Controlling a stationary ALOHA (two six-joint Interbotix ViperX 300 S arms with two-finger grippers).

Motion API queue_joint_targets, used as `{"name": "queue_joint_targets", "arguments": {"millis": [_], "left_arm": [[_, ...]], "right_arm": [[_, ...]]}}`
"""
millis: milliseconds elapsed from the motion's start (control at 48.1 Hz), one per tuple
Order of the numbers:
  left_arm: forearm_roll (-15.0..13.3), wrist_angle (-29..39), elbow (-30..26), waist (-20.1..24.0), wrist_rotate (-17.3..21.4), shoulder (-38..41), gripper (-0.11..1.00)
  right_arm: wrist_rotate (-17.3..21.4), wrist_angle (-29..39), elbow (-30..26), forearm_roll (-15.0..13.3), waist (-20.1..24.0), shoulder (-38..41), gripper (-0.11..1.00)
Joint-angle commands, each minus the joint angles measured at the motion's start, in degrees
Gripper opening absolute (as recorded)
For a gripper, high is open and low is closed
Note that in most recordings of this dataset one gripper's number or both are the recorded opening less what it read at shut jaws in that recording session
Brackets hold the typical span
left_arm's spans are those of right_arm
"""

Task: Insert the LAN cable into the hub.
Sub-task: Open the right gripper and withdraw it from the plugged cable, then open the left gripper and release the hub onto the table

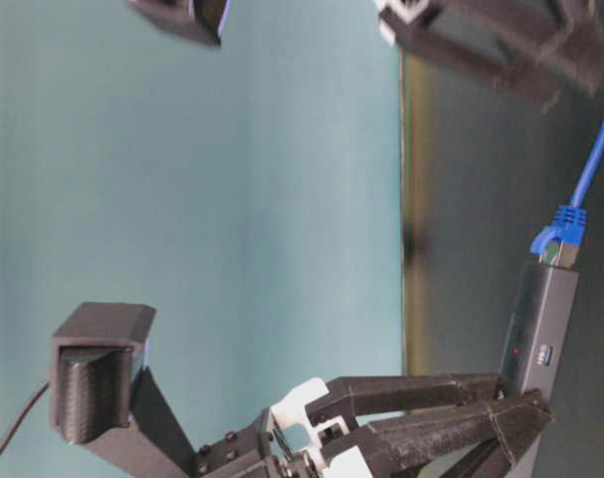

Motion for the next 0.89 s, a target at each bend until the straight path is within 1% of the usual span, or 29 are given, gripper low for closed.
{"name": "queue_joint_targets", "arguments": {"millis": [0, 145, 603, 623, 707, 769, 831, 873], "left_arm": [[0.2, -0.3, -0.3, 0.1, -0.2, -1.0, 0.28], [0.2, -0.4, -0.1, 0.2, -0.2, -0.9, 0.28], [0.2, -0.3, 0.5, 0.4, -0.5, -0.8, 0.3], [0.2, -0.2, 0.5, 0.4, -0.6, -0.8, 0.33], [0.2, -0.3, 0.5, 0.6, -0.5, -0.8, 0.59], [0.2, -0.2, 0.5, 0.8, -0.5, -0.9, 0.76], [0.2, -0.2, 0.8, 1.1, -0.5, -1.1, 0.87], [0.2, 0.0, 1.1, 1.2, -0.6, -1.7, 0.9]], "right_arm": [[2.0, -0.7, 1.1, 0.1, 0.4, -2.2, 0.85], [3.5, -1.3, 2.8, 0.1, 0.4, -3.9, 0.85], [3.5, -1.8, 6.0, 0.1, 0.5, -7.7, 0.85], [3.5, -1.8, 6.2, 0.1, 0.4, -8.0, 0.85], [3.6, -1.8, 7.5, 0.1, 0.5, -9.8, 0.85], [3.6, -1.8, 8.4, 0.1, 0.5, -11.2, 0.85], [3.6, -1.8, 9.3, 0.1, 0.4, -12.7, 0.85], [3.6, -1.6, 10.0, 0.1, 0.5, -13.8, 0.85]]}}
